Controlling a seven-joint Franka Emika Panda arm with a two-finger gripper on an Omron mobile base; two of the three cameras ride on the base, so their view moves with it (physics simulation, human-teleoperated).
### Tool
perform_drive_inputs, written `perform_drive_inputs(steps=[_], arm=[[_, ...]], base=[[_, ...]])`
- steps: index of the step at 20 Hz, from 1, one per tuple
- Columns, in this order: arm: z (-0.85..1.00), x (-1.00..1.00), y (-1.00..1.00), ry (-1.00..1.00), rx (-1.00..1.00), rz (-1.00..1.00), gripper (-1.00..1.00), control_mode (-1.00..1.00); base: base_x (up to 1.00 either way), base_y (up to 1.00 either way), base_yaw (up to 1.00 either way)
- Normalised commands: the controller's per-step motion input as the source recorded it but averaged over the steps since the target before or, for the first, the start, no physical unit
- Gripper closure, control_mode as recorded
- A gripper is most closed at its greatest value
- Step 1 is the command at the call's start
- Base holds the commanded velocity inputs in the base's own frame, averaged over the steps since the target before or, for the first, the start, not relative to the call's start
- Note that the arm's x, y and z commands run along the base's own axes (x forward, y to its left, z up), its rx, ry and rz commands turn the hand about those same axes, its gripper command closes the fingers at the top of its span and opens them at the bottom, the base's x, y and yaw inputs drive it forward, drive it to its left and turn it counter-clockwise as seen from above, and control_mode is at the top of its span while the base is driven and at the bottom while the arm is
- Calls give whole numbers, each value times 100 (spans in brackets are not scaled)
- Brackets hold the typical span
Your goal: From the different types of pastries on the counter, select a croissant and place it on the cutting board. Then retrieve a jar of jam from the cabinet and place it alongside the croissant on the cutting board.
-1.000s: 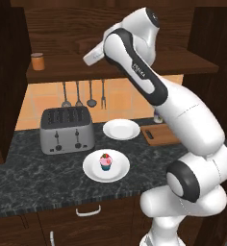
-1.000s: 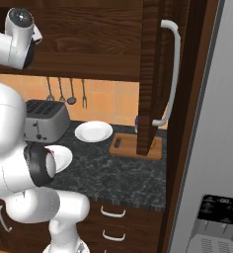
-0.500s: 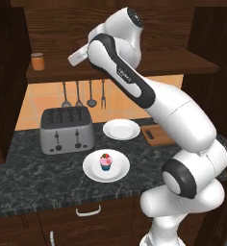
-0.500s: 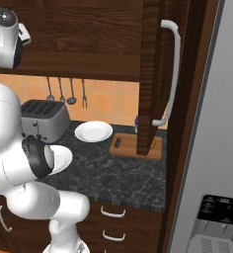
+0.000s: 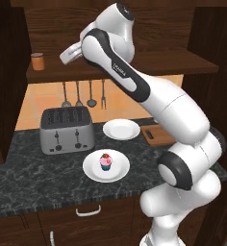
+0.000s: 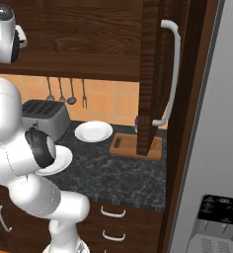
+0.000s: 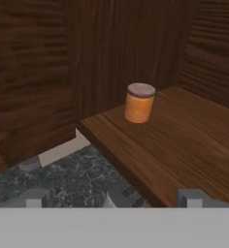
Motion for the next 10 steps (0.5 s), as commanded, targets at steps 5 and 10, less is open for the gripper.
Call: perform_drive_inputs(steps=[5,10], arm=[[-3,11,0,0,7,3,-100,-100],[-2,4,5,0,11,7,-100,-100]], base=[[0,0,0],[0,0,0]])
